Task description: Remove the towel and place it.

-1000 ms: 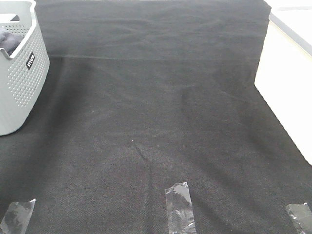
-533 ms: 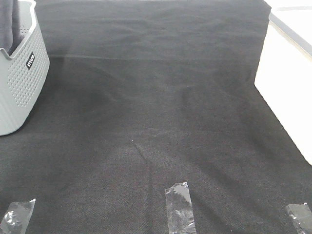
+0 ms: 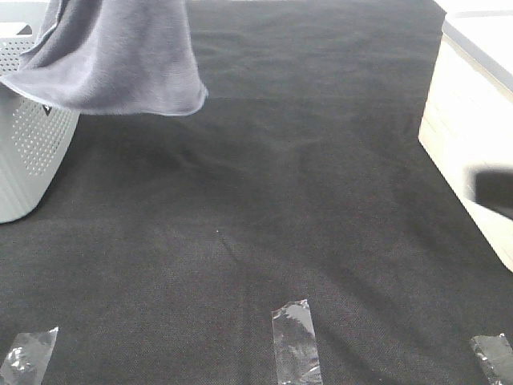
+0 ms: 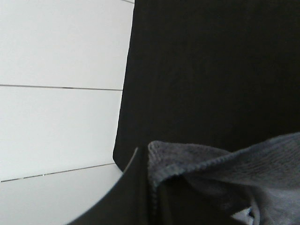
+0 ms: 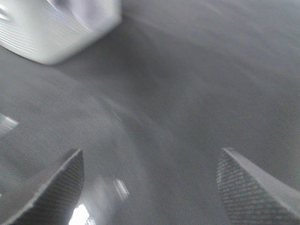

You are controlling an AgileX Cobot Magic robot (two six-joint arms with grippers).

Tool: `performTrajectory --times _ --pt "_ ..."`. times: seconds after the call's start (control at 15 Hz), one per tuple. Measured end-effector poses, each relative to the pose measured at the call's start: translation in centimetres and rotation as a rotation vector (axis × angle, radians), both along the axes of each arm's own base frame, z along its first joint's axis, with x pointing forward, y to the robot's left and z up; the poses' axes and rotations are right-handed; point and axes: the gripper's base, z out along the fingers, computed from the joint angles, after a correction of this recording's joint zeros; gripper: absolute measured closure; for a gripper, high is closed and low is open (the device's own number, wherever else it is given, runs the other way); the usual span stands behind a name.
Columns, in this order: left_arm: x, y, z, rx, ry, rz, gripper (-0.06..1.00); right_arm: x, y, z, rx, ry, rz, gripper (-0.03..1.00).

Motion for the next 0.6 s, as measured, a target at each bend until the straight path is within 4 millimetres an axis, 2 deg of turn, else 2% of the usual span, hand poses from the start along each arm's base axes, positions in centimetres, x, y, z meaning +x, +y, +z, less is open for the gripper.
performTrajectory --times 0.27,0.47,0.6 --pt "-1.4 -2.1 0.4 -0.021 -0.050 -0.092 0.94 5.6 3.0 -1.2 0.198 -0.076 0.312 0.20" --pt "-2.0 -2.9 0.5 -0.024 -0.061 -0.130 0.94 9.3 4.2 -3.4 0.305 -0.077 0.454 0.20" --pt "-2.1 -3.0 0.5 -0.016 -0.063 -0.136 0.94 11.3 4.6 -4.1 0.350 -0.047 0.495 0.20"
